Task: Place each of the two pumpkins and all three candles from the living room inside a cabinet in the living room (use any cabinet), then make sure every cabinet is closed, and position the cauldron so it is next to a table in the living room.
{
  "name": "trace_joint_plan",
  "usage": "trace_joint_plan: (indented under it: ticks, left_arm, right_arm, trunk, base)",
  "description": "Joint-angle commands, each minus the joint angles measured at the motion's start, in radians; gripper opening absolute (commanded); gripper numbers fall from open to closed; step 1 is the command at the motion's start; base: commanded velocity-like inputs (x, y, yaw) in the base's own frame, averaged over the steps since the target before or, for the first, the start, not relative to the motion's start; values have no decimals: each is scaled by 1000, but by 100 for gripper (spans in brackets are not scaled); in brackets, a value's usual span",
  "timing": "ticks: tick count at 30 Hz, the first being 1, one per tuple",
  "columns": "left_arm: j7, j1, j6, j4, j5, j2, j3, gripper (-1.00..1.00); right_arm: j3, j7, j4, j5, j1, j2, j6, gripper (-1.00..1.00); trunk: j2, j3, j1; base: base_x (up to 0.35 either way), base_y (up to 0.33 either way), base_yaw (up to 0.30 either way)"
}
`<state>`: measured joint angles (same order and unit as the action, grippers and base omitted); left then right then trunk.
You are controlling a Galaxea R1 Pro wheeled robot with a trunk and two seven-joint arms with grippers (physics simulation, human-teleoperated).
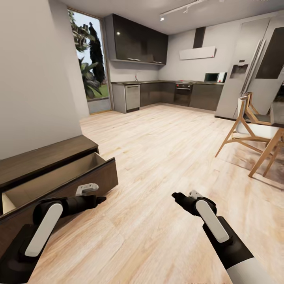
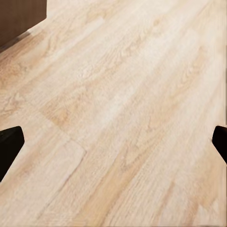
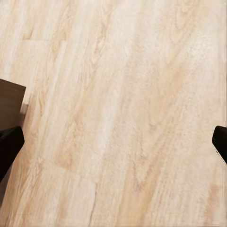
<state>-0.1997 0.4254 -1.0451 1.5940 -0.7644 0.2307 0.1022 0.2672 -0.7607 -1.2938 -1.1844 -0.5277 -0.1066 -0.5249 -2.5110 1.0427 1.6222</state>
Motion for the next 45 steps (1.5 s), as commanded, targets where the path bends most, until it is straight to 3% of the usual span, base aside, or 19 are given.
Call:
trace_joint_plan:
  ticks: [1, 45]
  left_arm:
    - [-10, 0, -2, 1, -10, 1, 3, 100]
    - [-9, 0, -2, 1, -12, -2, 7, 100]
  right_arm:
    - [1, -7, -1, -7, -1, -1, -1, 100]
    - [-10, -3, 34, -11, -1, -4, 2, 100]
  trunk:
    - [0, 0, 0]
    - [0, -28, 0]
  base:
    - [0, 10, -240]
    - [0, 1, -274]
